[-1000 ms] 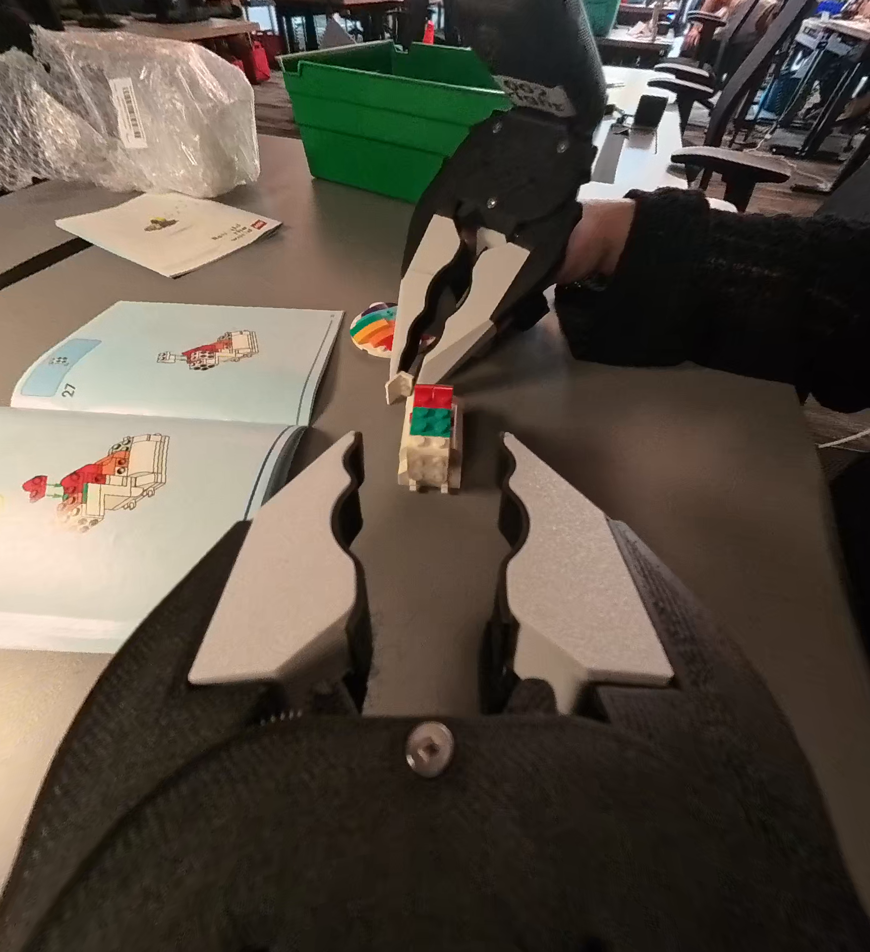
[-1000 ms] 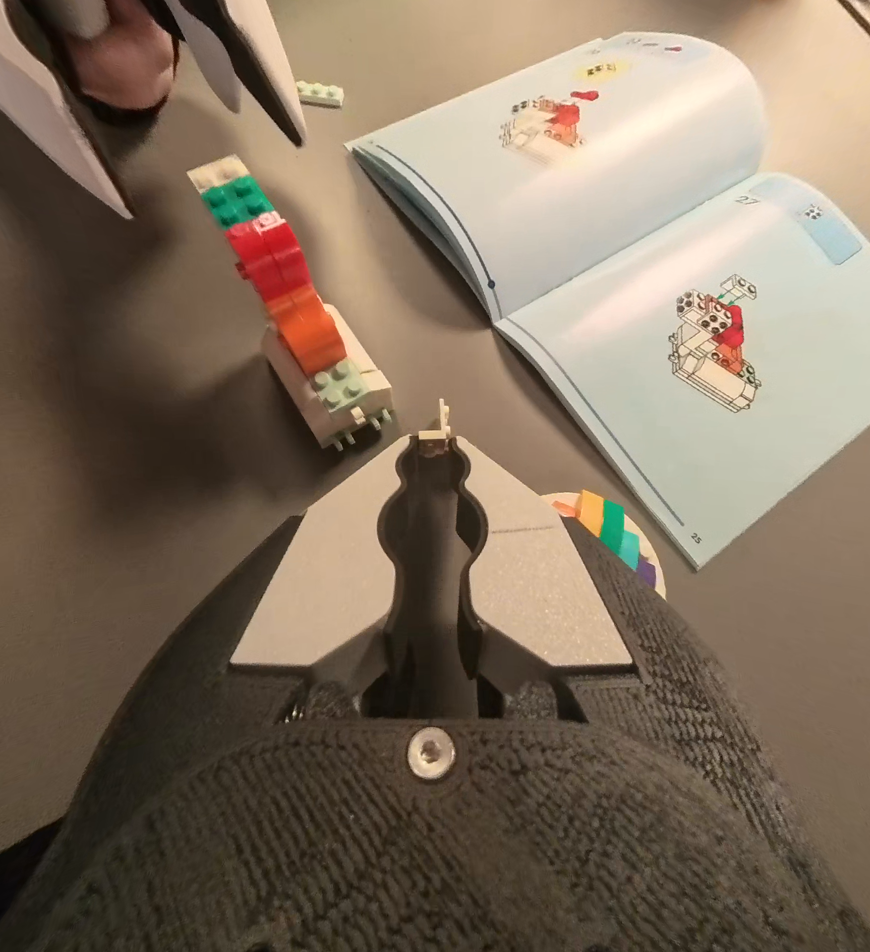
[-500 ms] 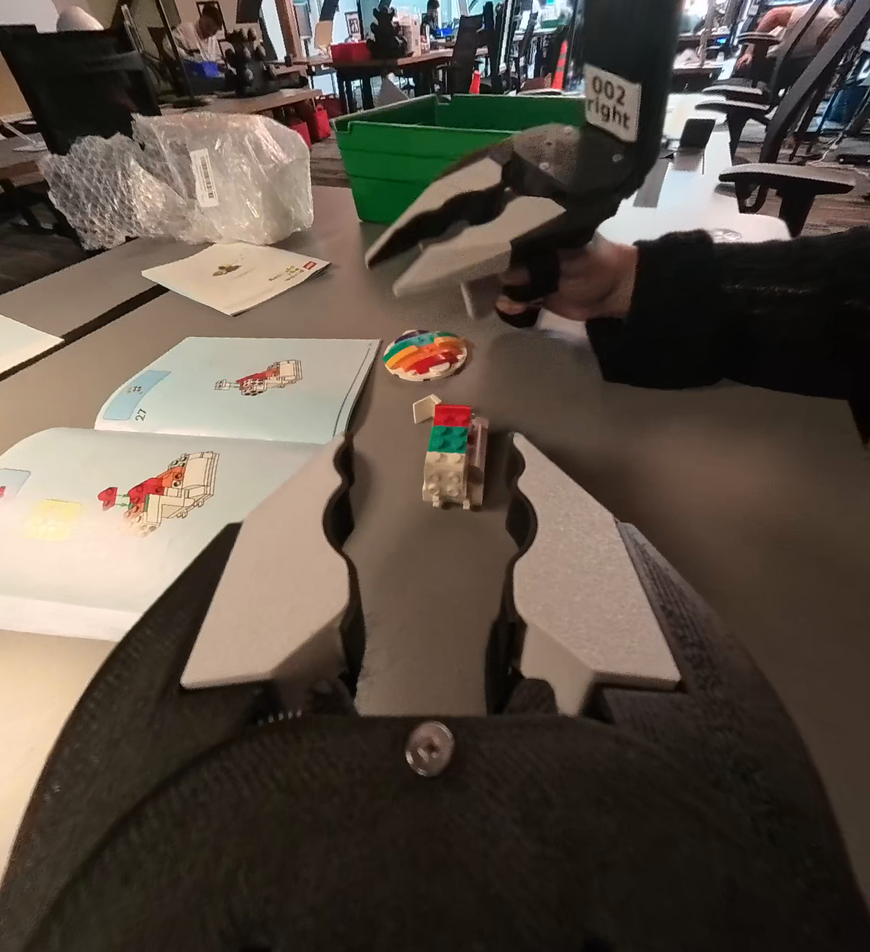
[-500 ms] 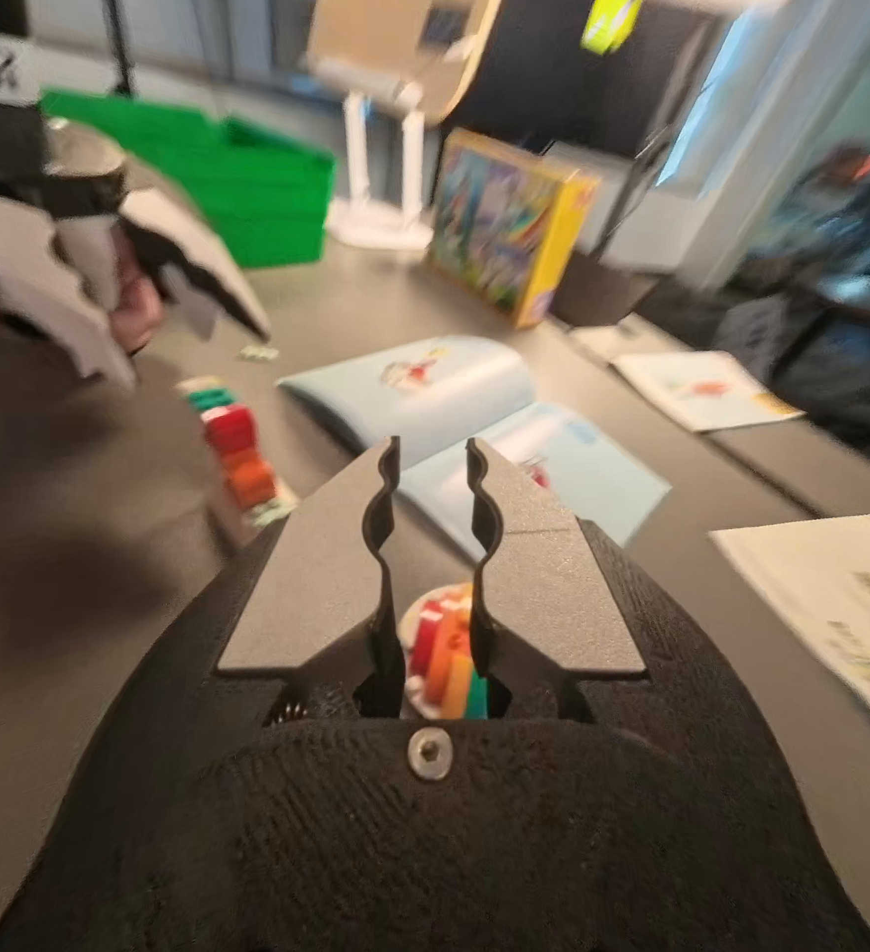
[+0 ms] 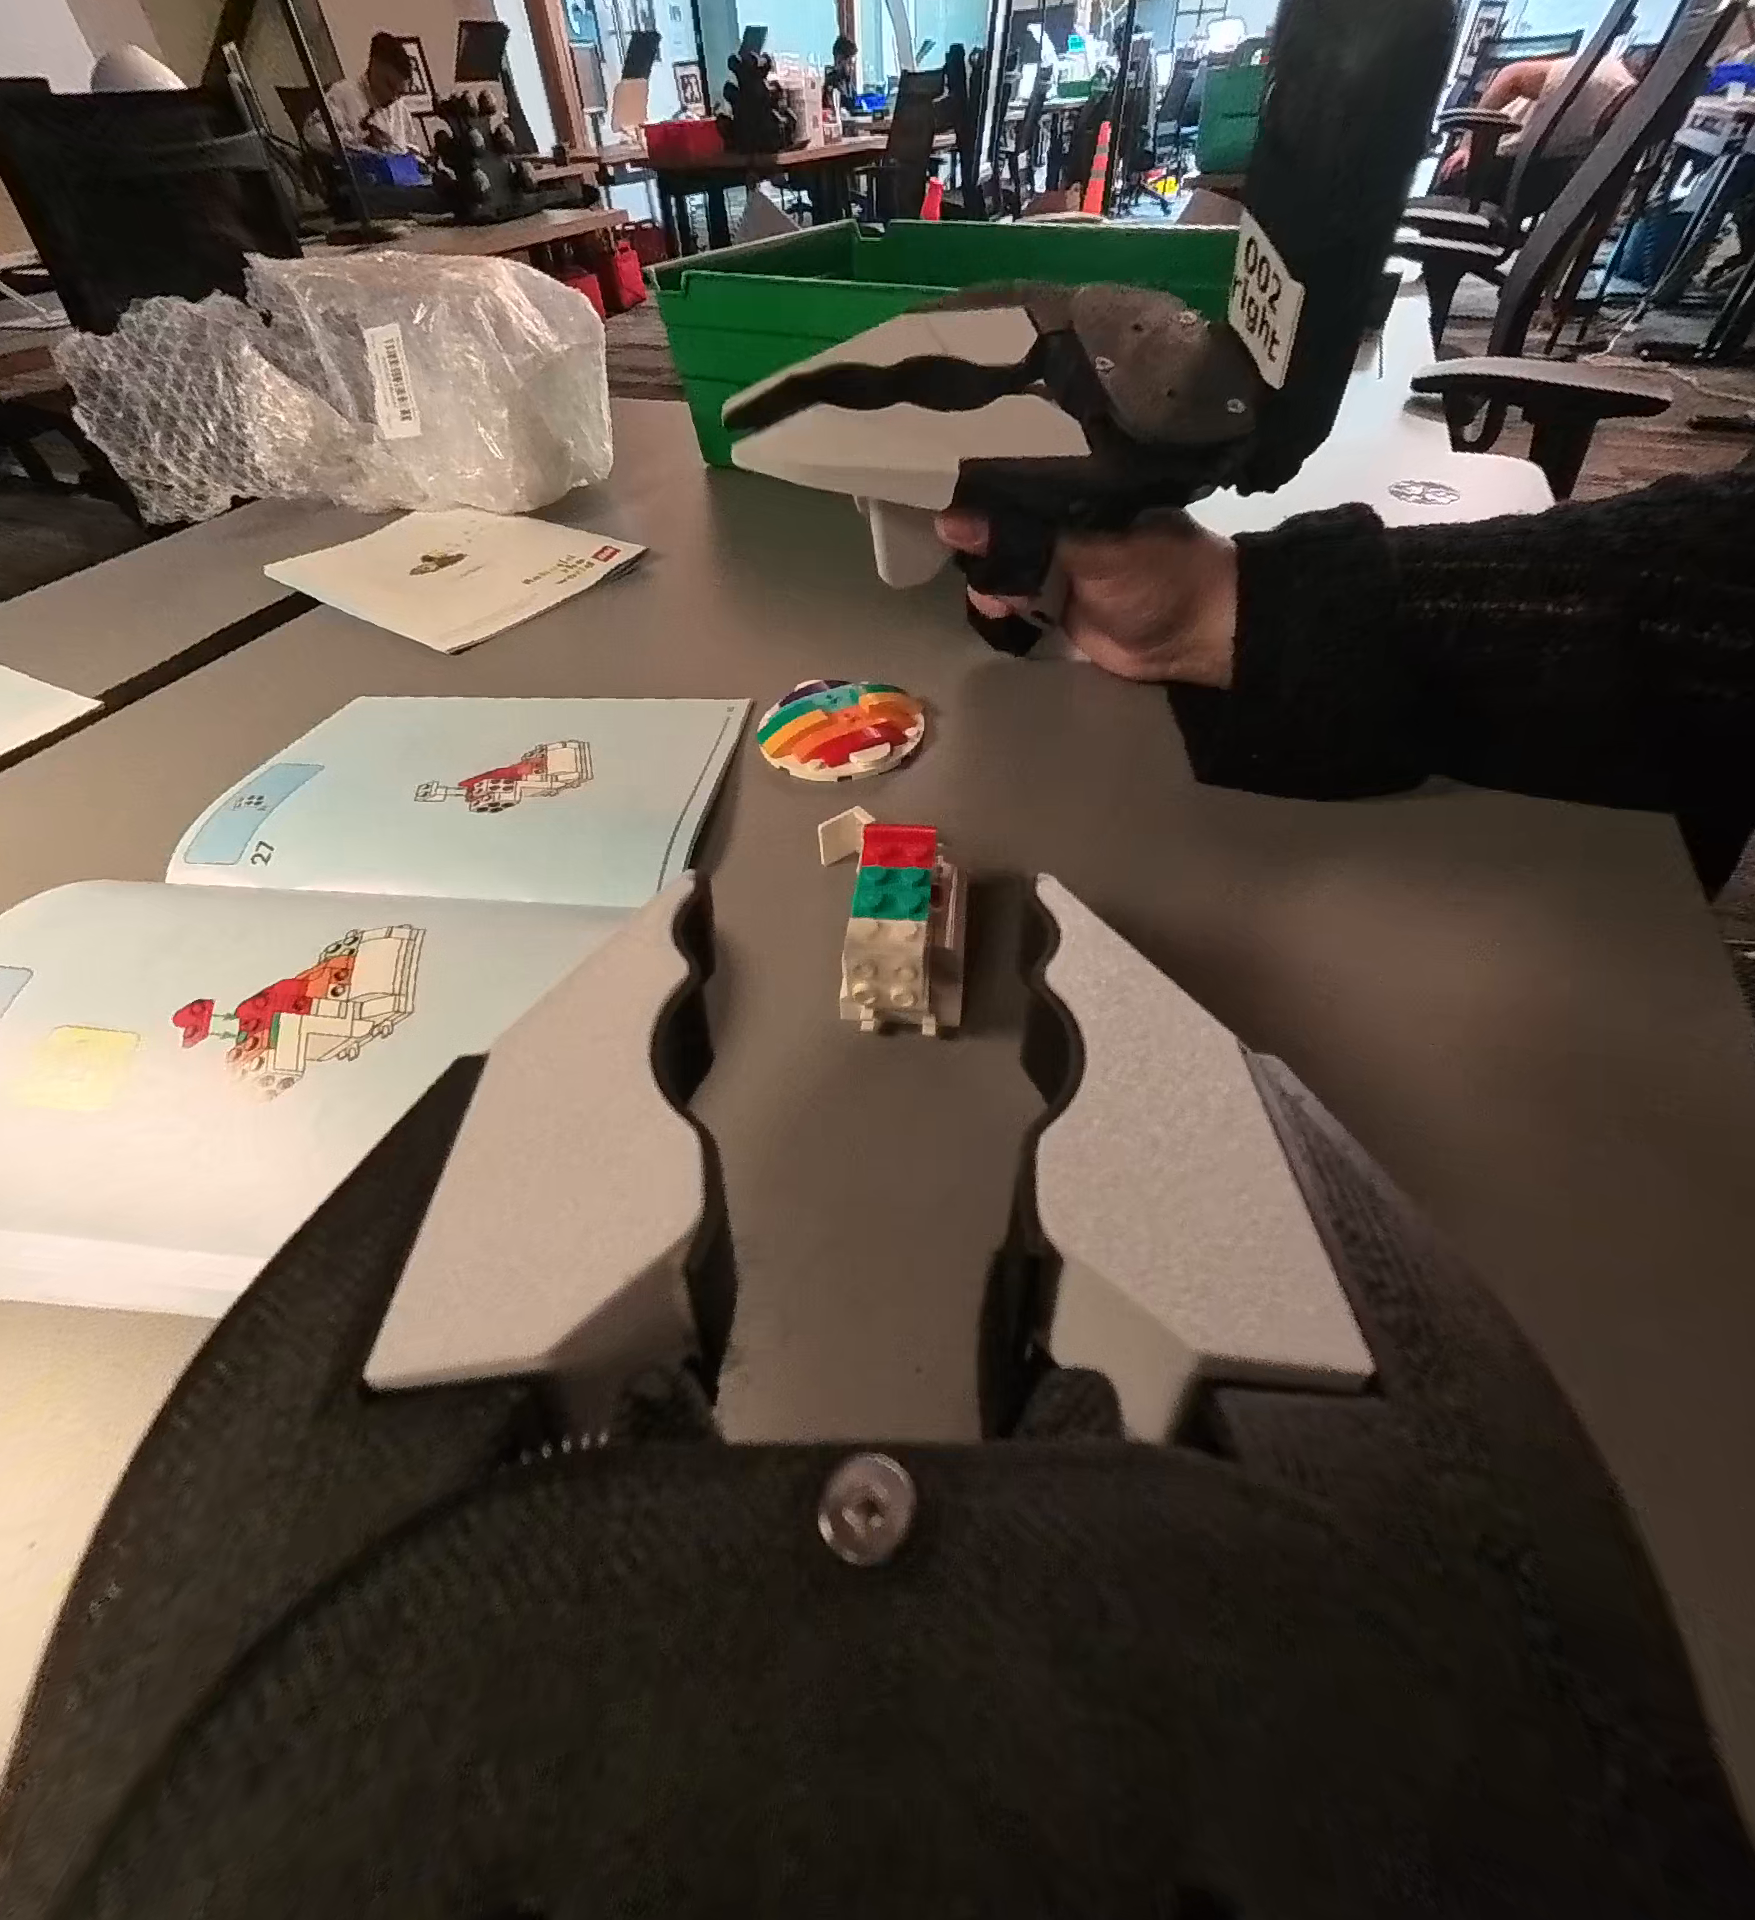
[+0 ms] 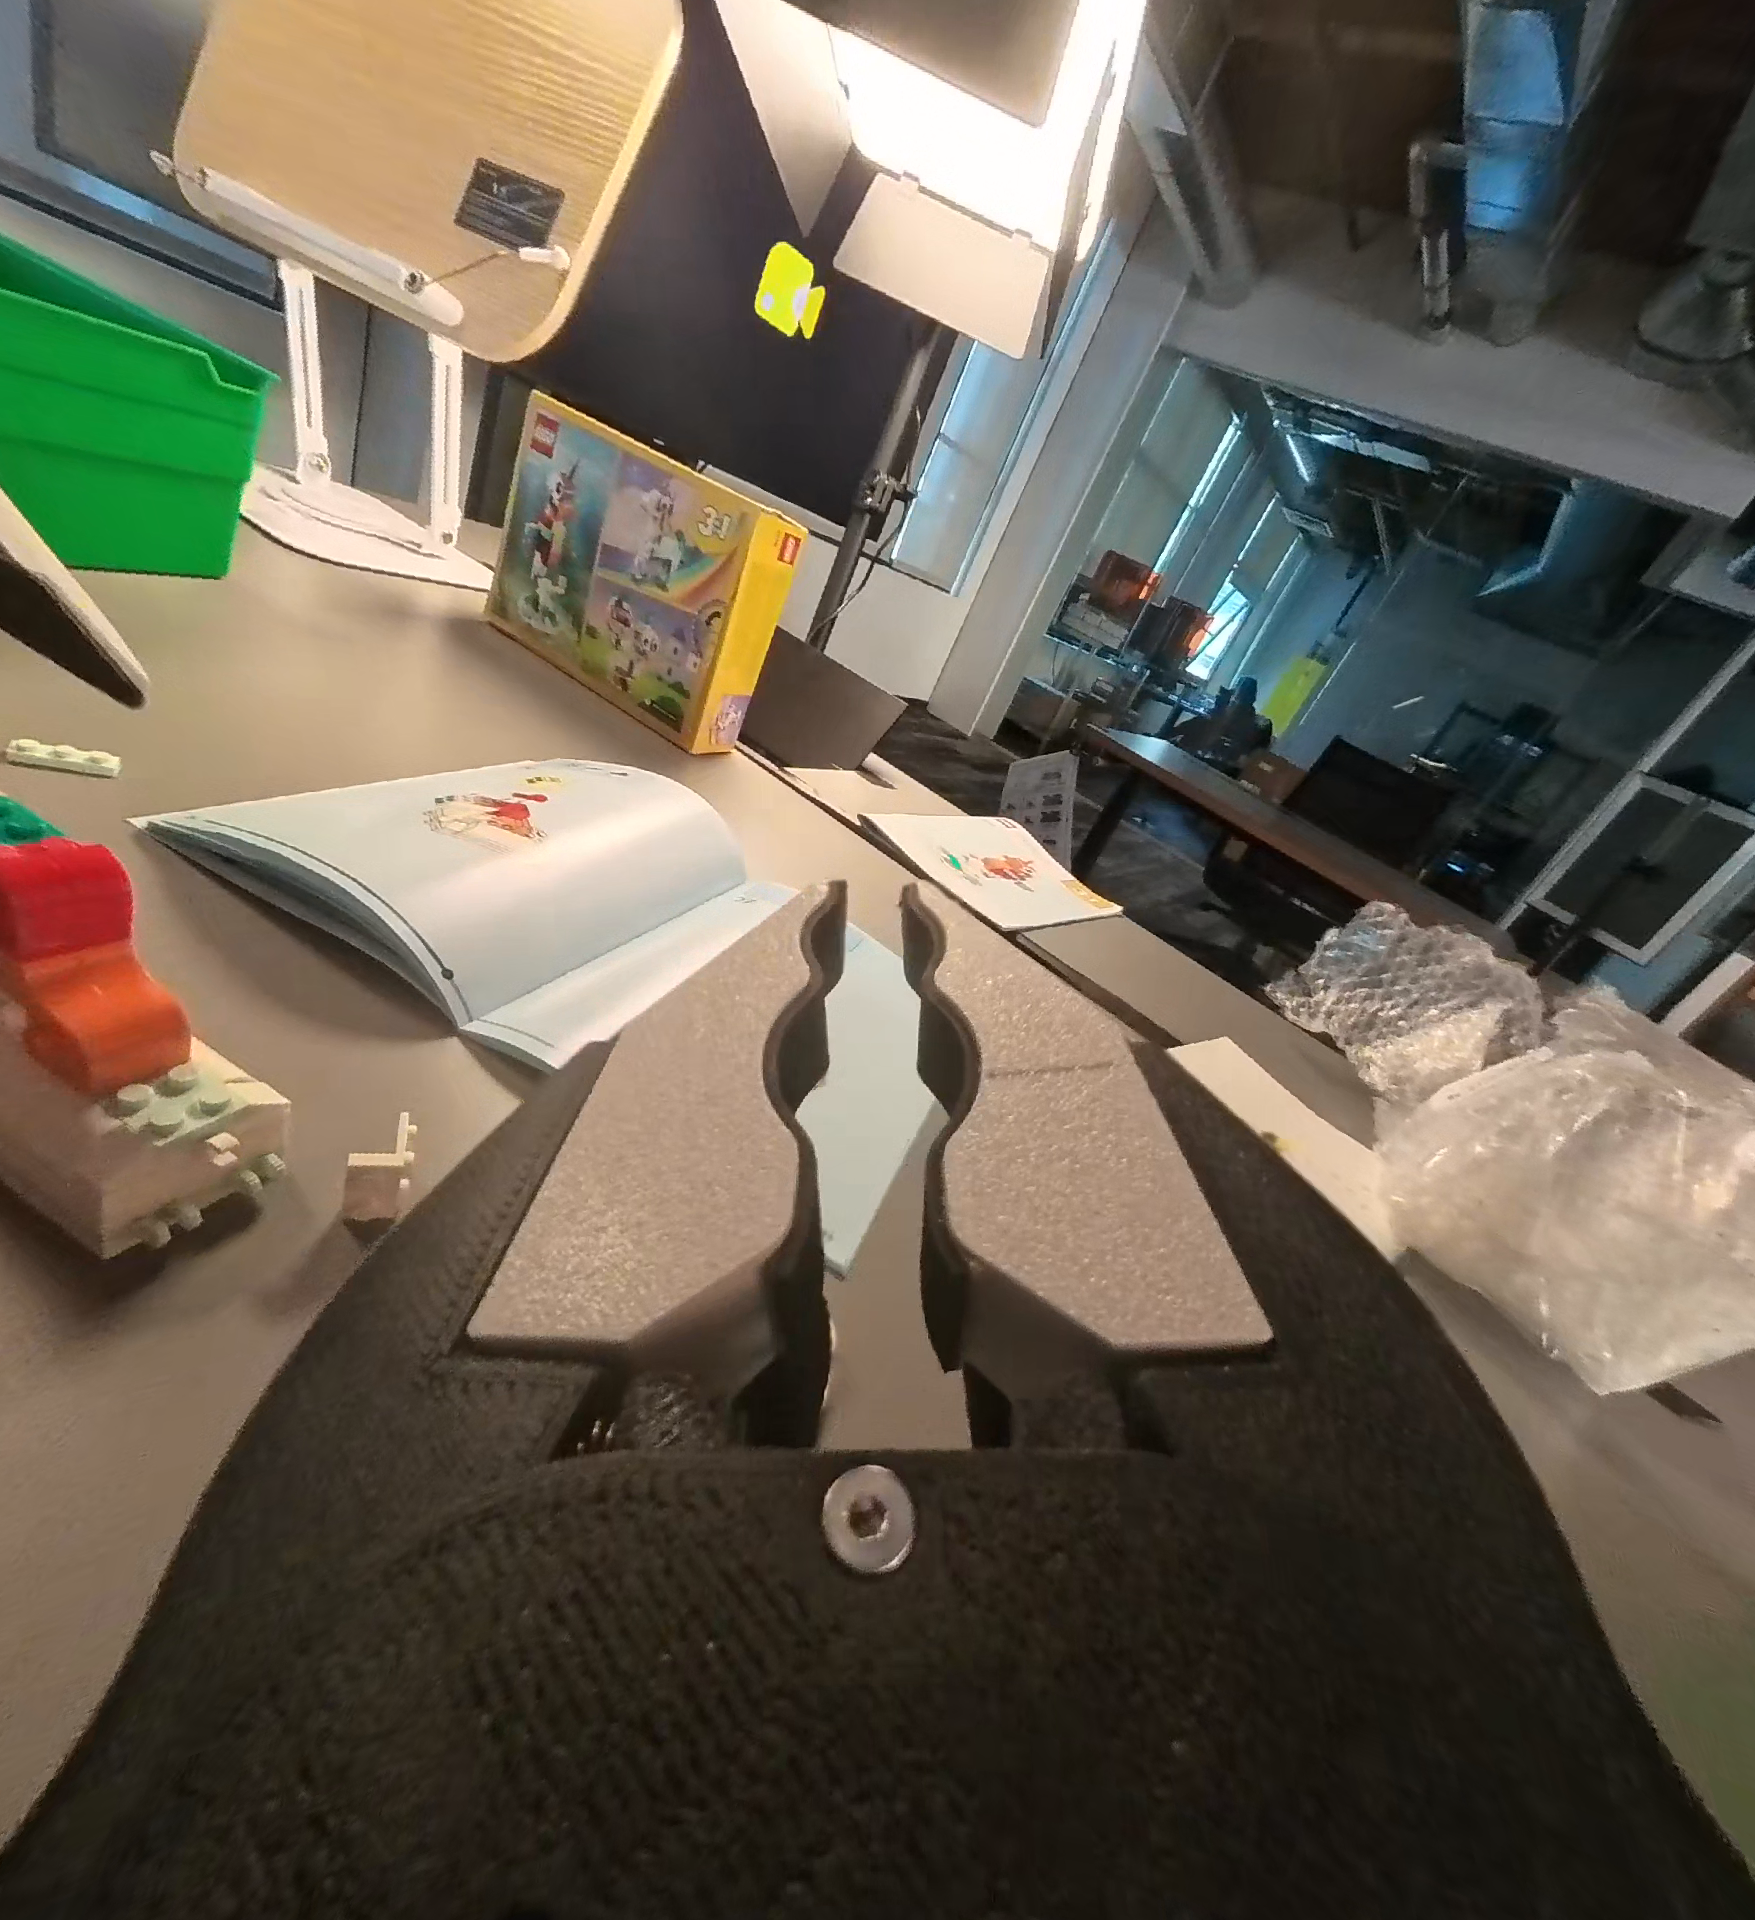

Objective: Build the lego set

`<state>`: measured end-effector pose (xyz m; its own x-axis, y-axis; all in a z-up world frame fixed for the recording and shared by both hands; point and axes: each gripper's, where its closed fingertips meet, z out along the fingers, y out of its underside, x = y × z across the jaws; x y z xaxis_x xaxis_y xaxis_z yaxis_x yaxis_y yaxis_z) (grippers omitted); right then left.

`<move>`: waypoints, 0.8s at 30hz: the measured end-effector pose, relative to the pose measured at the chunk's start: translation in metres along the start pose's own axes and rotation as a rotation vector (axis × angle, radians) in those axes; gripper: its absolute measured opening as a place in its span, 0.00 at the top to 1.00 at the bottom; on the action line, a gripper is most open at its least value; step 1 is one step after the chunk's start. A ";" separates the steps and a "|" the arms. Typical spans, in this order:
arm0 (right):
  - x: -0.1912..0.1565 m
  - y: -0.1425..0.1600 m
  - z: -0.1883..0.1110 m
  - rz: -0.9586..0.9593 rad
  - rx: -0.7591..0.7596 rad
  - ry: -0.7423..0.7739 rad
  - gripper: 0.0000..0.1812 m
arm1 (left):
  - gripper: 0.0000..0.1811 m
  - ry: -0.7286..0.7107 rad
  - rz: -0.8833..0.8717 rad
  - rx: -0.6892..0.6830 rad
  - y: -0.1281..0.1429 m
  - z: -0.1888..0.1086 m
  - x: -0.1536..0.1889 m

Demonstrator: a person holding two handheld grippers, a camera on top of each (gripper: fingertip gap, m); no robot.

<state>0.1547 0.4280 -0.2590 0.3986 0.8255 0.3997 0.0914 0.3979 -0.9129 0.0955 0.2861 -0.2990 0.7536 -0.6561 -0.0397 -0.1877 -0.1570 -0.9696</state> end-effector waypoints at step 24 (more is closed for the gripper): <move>0.003 -0.007 -0.003 -0.169 -0.004 0.064 0.96 | 0.69 0.009 0.044 0.001 0.000 0.000 0.004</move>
<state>0.1581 0.4271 -0.2518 0.4345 0.7199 0.5413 0.1655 0.5269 -0.8336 0.0988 0.2832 -0.2995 0.7386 -0.6693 -0.0803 -0.2200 -0.1267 -0.9672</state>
